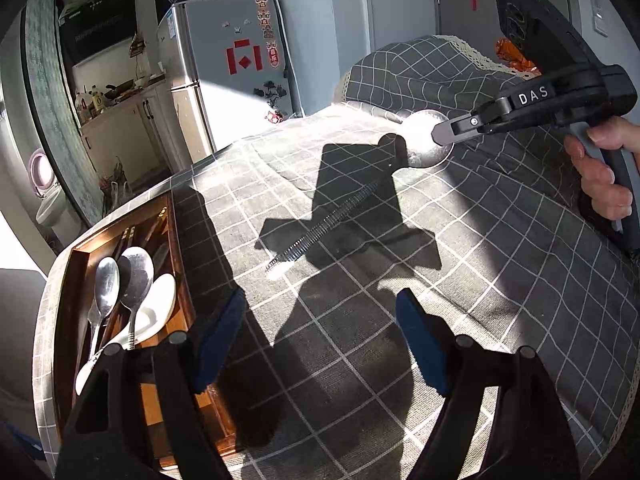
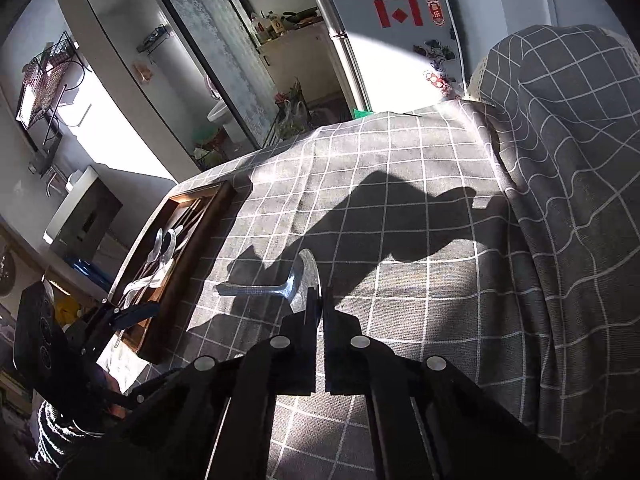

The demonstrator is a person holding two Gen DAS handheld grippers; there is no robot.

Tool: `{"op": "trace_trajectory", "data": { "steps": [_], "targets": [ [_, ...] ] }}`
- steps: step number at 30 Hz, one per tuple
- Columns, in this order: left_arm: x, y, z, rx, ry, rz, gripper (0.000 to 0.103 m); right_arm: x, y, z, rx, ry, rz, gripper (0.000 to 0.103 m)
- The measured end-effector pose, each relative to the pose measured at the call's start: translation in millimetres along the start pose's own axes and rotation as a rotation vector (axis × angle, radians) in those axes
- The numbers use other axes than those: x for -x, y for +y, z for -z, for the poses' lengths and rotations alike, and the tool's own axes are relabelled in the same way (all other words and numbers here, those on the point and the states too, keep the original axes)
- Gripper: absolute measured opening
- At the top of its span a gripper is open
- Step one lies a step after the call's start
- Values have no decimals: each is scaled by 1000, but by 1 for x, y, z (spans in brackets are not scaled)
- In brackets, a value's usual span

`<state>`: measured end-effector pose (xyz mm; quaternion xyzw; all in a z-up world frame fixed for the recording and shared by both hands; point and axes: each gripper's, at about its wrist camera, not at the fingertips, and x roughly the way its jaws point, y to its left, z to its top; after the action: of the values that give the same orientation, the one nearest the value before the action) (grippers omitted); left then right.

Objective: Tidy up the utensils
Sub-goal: 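Lower the last metal spoon into the tray and open the right tool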

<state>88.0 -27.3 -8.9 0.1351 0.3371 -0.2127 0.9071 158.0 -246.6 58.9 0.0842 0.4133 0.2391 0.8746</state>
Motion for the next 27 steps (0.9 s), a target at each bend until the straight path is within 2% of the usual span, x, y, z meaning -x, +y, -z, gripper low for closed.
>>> {"op": "trace_trajectory", "data": {
  "steps": [5,6,7,9,12,16,21,27],
  "targets": [
    [1,-6,-11,3,-30,37,81,50,37,-8,132,-40,-53,1],
    [2,-8,-14,3,-39,44,77,58,46,-9,163,-44,-54,1],
    [4,-10,-16,2,-50,44,70,64,54,-10,190,-49,-45,1],
    [7,-10,-19,16,-33,54,22,73,71,-15,234,-62,-30,1],
    [24,-9,-15,10,-34,39,18,72,95,-26,284,-67,-24,1],
    [46,9,2,42,-15,-15,15,43,137,-39,349,-49,-58,1],
    [62,62,28,150,33,-109,14,-20,189,-57,403,-10,-125,2],
    [62,125,53,294,84,-171,15,-102,218,-77,357,80,-194,2]
  ]
}}
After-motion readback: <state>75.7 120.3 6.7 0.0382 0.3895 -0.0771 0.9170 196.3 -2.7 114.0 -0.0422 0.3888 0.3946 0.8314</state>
